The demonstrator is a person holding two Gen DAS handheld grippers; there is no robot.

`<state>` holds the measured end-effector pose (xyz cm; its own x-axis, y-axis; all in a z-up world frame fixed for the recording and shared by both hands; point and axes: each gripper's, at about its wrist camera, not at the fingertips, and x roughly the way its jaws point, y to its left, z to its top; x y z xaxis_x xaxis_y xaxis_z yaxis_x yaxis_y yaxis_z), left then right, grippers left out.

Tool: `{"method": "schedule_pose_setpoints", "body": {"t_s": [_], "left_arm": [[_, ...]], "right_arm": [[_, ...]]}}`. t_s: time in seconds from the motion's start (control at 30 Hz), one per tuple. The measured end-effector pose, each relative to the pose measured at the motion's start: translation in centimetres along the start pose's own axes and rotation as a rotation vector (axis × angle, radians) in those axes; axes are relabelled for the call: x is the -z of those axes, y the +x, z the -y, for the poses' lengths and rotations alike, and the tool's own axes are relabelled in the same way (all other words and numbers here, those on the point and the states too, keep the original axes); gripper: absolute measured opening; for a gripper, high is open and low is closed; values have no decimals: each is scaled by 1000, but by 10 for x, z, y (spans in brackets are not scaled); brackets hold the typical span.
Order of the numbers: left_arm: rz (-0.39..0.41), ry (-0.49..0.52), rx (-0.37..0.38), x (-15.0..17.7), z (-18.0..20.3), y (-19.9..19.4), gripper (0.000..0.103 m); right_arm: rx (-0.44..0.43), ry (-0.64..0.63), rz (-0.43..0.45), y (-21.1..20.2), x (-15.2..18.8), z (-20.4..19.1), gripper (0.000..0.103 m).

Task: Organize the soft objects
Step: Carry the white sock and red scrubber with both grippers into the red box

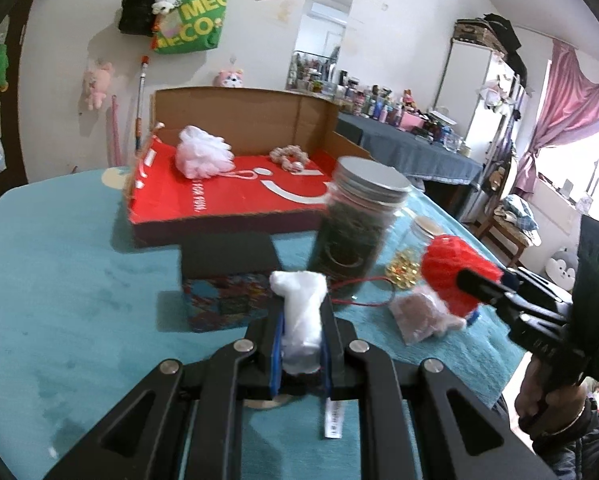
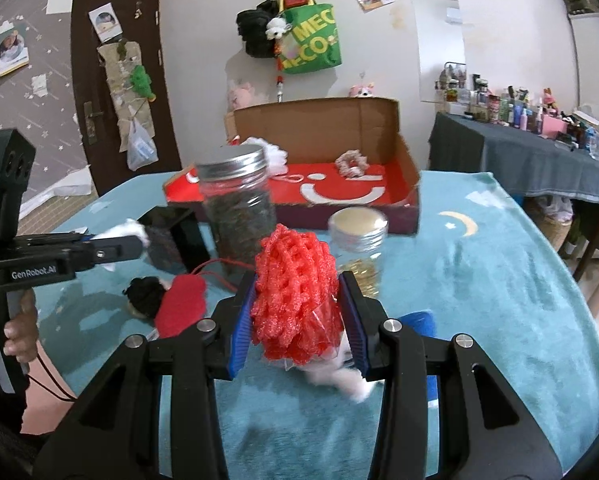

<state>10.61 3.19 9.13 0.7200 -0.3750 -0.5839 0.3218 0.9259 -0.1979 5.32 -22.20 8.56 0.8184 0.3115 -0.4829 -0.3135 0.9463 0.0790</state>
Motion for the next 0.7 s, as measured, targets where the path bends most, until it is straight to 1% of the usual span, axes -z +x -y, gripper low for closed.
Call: {"method": "schedule_pose_setpoints", "body": {"t_s": [0.23,0.37,0.57,0.7], "left_arm": [[34,-8,-29,-21,-15,-9,15],[47,-16,-28,-36,-23,-9,15],[46,-25,-13,-58,-30,-1,15],[53,-11,-11,-74,-30,1,15]], "right_arm": [[31,28,30,-6,-18,20,39],[40,27,38,-3,-29,25,39],[25,21,46,4,-51,30,39],[1,24,49,9,-65,35,39]]}}
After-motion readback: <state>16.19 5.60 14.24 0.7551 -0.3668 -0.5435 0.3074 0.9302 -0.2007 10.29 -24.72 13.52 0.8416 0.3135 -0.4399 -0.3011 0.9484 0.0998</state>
